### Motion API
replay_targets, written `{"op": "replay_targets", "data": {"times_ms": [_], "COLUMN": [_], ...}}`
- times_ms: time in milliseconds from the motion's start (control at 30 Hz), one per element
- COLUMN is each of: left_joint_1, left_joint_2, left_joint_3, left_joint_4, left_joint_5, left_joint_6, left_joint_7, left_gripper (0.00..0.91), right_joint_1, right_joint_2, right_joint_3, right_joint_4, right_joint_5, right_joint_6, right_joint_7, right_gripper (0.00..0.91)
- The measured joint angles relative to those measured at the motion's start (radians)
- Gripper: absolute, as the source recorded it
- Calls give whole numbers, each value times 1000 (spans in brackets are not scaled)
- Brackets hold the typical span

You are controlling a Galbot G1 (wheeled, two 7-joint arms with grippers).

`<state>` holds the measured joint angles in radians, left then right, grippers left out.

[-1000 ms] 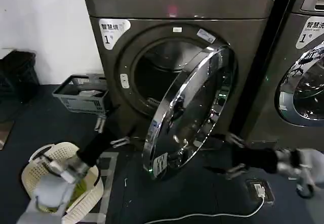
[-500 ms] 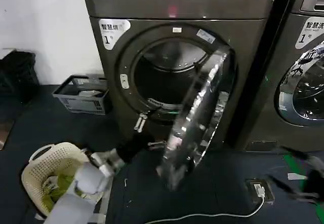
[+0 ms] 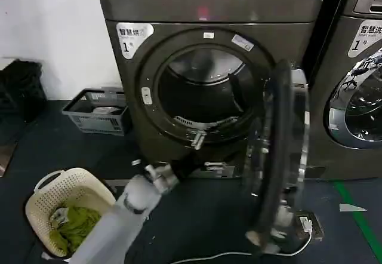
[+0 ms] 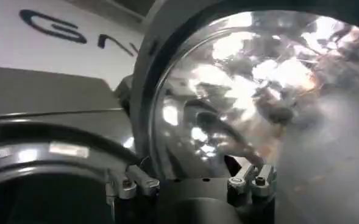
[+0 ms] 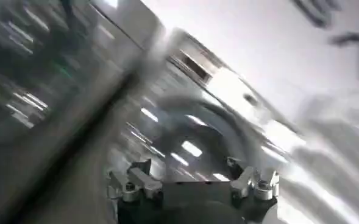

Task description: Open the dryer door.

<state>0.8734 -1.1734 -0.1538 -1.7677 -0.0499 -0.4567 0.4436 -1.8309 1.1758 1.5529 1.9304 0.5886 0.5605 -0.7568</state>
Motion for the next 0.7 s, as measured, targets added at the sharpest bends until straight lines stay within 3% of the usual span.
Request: {"op": "replay_targets", "data": {"times_ms": [67,167,533,700], "left_joint_1": [-33,-82,-229,-277], "left_joint_2": [-12,-38,-130,-184], "left_joint_3": [30,77,240,285], "left_joint_4": [26,69,207,250], "left_joint_5": [-1,7,39,52], "left_joint_6": [1,0,10,32], "left_joint_7": [-1,-2,-2,-2], "left_gripper": [907,907,907,907], "right_joint_1": [-22,-34,32,90], "right_joint_2": [49,121,276,298], "right_joint_3": [34,84,313,427], "right_joint_4": [-2,-10,-72,-79], "right_joint_5": [-59,-169,-488,-521], "right_joint_6": [12,-23,-323,-418], "right_joint_7": [109,302,927,998], "right_gripper": [907,907,907,907]}}
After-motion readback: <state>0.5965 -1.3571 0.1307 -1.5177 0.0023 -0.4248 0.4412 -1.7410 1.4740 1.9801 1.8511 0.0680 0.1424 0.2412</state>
